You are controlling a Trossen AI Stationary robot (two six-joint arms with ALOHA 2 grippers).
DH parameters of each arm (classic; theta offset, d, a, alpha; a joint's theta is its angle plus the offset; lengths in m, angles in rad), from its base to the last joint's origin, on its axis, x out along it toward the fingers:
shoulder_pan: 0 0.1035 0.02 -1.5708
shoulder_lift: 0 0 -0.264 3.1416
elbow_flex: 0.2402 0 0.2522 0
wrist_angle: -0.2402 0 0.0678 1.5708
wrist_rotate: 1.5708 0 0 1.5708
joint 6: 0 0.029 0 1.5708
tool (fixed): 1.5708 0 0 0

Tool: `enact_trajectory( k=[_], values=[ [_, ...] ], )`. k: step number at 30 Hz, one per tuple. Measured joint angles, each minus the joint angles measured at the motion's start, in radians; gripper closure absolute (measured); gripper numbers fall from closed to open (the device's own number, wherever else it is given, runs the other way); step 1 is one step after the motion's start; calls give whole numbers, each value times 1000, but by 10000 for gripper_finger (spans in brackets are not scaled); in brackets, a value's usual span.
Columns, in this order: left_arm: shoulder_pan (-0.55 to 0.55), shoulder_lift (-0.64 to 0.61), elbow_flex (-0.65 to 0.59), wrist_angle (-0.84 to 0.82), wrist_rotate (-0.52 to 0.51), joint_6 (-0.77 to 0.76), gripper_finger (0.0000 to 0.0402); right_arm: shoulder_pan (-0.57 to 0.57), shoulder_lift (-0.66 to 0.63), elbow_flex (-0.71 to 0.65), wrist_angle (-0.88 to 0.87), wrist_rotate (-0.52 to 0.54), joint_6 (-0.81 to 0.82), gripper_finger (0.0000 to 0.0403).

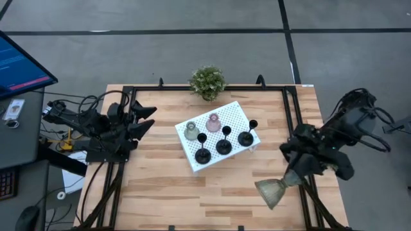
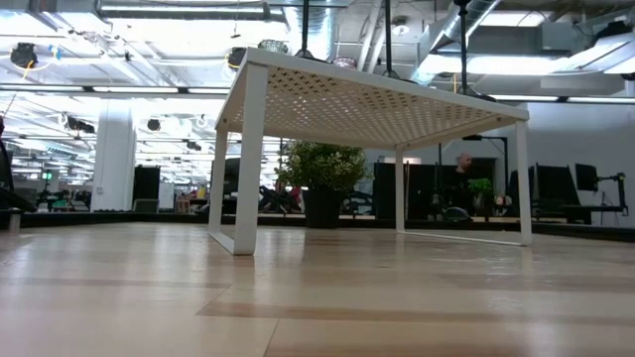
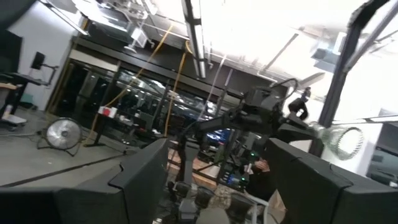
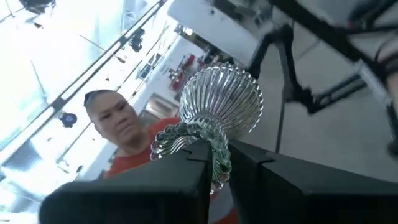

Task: Pick & Place candle stick holders
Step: Put the green transparent candle holder on the shelf

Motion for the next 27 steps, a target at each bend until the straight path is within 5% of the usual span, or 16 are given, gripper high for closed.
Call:
enact_trajectory(
  k=[21,27],
  values=[
    [0,2,0,0,-68,-4,128,6,207,1,586,-462,-774,380],
    [0,2,0,0,-113,-4,128,11,255,0,564,-501,-869,380]
  ],
)
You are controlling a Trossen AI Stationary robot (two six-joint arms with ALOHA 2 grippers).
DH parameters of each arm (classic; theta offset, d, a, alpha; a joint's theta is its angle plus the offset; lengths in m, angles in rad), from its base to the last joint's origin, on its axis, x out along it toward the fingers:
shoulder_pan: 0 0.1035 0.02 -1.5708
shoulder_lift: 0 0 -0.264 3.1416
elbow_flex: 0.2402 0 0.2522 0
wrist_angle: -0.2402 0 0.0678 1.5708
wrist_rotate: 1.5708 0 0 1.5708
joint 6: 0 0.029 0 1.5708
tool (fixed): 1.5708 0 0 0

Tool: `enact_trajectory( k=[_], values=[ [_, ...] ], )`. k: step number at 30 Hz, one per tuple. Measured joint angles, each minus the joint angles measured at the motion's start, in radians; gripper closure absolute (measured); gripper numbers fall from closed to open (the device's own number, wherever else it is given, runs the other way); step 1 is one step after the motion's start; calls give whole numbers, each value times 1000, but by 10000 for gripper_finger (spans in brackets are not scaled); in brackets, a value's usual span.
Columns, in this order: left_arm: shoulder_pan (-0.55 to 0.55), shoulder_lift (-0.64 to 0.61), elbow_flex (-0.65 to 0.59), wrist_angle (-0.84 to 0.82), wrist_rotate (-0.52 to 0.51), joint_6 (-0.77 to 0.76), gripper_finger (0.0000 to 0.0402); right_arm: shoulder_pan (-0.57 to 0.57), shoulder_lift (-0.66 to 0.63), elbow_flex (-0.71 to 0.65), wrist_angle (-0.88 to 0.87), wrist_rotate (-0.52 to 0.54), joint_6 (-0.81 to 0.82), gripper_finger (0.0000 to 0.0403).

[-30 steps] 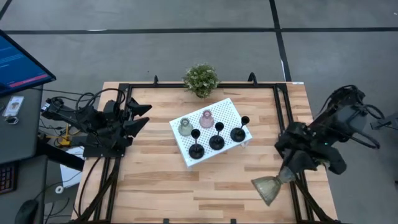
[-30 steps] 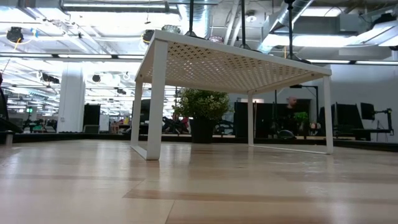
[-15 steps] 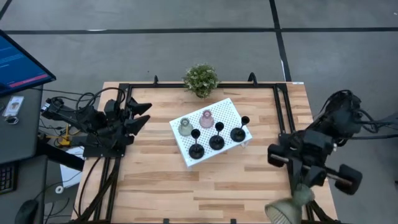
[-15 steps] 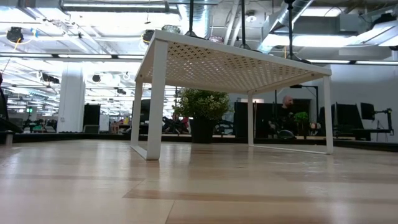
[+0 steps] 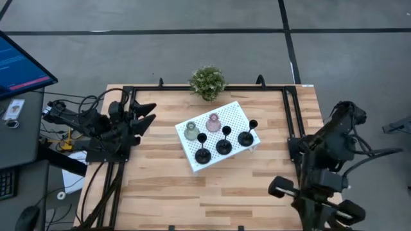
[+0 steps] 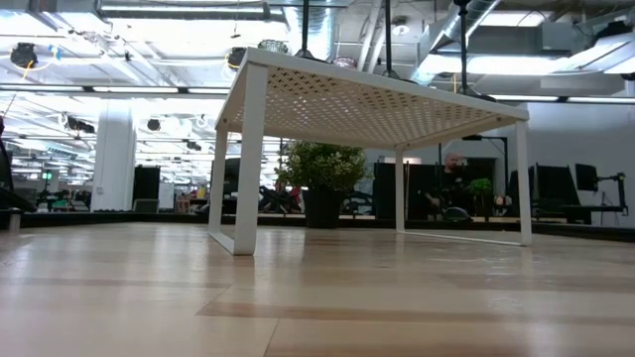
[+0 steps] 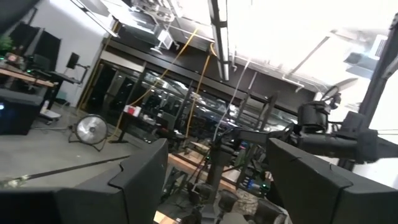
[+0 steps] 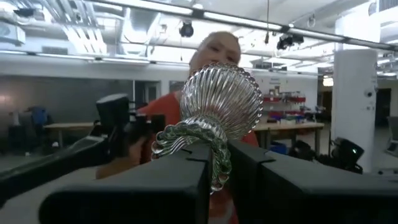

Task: Pick & Place candle stick holders
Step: Put the green transparent candle holder on the shelf

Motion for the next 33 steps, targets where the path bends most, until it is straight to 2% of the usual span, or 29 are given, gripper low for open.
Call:
enact_trajectory(
  k=[3,6,11,14,16,21,26,33],
  values=[
    [0,0,0,0,-22,0,128,-12,-4,0,-6,43,-2,380],
    [0,0,0,0,-38,0,128,-46,-43,0,-49,195,-41,380],
    [0,0,0,1,-38,0,128,-129,-181,1,-123,697,-97,380],
    [0,-1,0,8,-39,0,128,-201,-255,2,-185,1003,-31,380],
    [0,0,0,9,-57,0,128,-268,-300,2,-250,1108,34,380],
    [0,-2,0,16,-93,0,128,-448,-378,2,-450,1105,144,380],
    [0,-1,0,20,-125,0,128,-601,-389,2,-715,1092,295,380],
    [0,-2,0,28,-168,0,128,-837,-332,1,-1081,894,511,380]
  ],
)
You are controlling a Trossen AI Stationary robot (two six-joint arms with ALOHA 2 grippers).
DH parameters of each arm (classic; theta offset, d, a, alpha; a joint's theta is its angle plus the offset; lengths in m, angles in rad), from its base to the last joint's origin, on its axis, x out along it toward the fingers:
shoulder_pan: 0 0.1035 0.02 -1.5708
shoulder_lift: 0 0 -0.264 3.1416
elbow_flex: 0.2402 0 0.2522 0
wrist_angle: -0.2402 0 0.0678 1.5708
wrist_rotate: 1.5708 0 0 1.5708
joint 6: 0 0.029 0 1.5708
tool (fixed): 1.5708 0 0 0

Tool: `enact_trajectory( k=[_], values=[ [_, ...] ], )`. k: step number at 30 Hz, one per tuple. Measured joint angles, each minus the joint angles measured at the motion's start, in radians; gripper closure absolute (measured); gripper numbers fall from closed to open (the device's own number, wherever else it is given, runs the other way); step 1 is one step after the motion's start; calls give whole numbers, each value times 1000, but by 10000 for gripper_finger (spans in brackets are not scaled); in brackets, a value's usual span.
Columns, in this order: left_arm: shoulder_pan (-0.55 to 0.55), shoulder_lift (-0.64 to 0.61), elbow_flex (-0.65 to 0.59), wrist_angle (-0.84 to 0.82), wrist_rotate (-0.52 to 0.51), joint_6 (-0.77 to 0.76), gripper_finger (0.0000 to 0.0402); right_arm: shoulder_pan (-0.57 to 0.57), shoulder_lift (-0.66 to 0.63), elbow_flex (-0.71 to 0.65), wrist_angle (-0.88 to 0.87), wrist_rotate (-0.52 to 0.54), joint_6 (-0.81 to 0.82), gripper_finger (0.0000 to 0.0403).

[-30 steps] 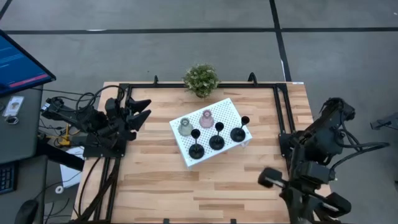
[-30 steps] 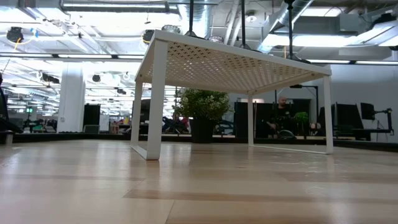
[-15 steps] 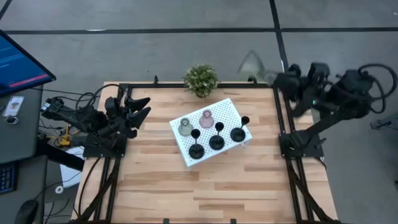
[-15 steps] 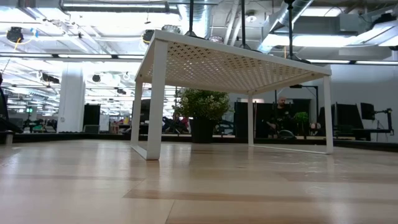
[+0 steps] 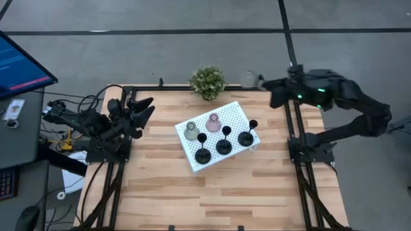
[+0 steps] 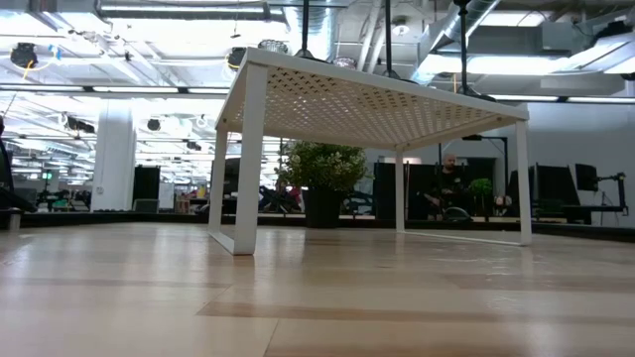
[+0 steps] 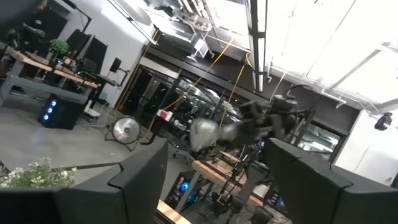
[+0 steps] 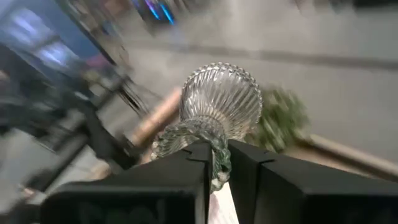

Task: Pick & Place candle stick holders
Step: Put the green transparent candle holder on the shelf

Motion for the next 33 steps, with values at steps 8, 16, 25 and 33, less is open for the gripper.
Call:
enact_trajectory(
  k=[8,16,25,33],
  values=[
    [0,0,0,6,-1,0,128,-227,149,0,-117,-393,-18,380],
    [0,0,0,9,-1,0,128,-348,276,0,-132,-582,-89,380],
    [0,0,0,15,-1,0,128,-366,376,0,-219,-606,-151,380],
    [0,0,0,18,-42,0,128,-334,432,0,-230,-607,-173,380]
  ],
)
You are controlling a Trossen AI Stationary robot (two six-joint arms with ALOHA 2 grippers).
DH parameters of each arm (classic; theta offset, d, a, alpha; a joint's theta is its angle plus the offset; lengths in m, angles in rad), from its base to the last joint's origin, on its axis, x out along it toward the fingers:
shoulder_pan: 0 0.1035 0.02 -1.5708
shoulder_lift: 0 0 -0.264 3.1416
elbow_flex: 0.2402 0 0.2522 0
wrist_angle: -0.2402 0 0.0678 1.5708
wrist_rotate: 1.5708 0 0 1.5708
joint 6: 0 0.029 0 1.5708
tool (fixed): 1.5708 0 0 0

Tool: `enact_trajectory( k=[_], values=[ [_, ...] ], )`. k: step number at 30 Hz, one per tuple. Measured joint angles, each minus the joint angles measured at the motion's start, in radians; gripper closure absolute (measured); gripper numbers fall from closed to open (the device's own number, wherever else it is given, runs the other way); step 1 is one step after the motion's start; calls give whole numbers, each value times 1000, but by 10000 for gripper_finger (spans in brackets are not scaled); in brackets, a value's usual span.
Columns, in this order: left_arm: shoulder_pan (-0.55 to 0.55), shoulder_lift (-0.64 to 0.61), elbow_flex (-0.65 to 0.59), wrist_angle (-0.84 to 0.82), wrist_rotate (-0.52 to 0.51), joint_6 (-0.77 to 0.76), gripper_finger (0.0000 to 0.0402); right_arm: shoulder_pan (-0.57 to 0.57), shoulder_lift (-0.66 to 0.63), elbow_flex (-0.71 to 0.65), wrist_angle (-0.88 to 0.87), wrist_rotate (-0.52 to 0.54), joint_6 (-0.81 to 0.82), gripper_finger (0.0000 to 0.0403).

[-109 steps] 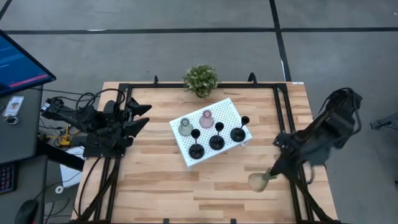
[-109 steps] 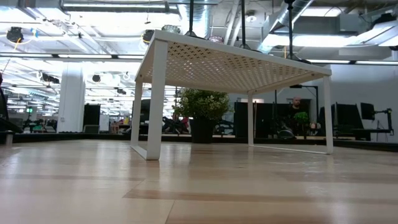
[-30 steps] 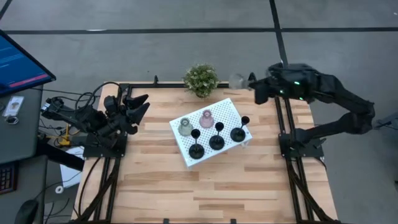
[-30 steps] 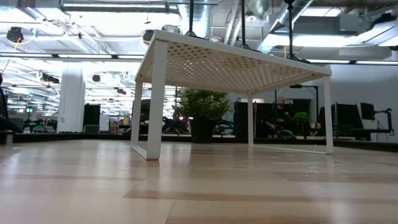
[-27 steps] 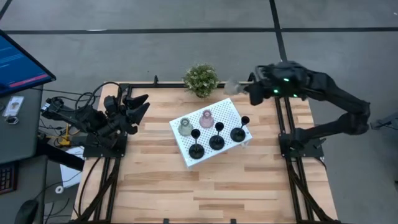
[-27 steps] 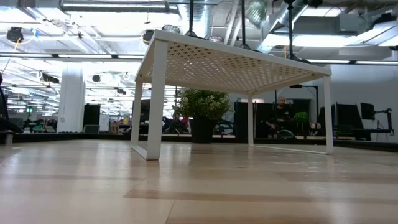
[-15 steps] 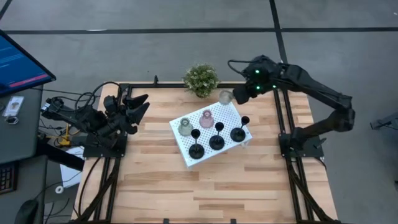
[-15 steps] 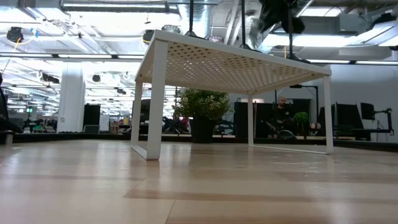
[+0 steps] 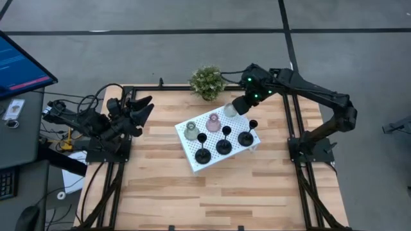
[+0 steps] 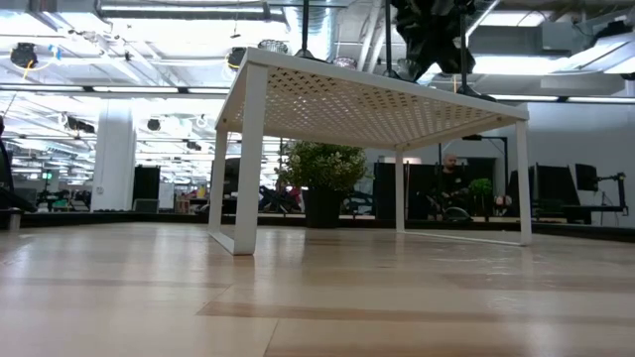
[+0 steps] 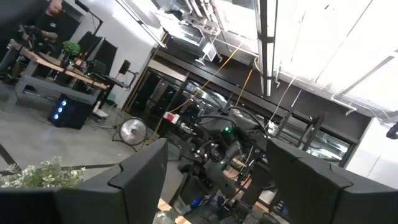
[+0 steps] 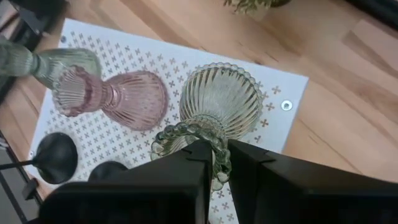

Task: Pick & Place candle stick holders
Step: Put the green transparent candle holder on the shelf

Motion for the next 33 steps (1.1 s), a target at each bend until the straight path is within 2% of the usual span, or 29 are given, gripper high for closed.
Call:
enact_trajectory(
  k=[7,22,28,33],
  values=[
    [0,0,0,4,0,0,128,0,43,0,-7,0,-18,380],
    [0,0,0,6,0,0,128,-1,42,2,-19,4,-25,380],
    [0,0,0,6,0,0,128,-1,42,2,-24,34,-18,339],
    [0,0,0,6,0,0,128,-1,42,2,-23,34,-17,336]
  ],
)
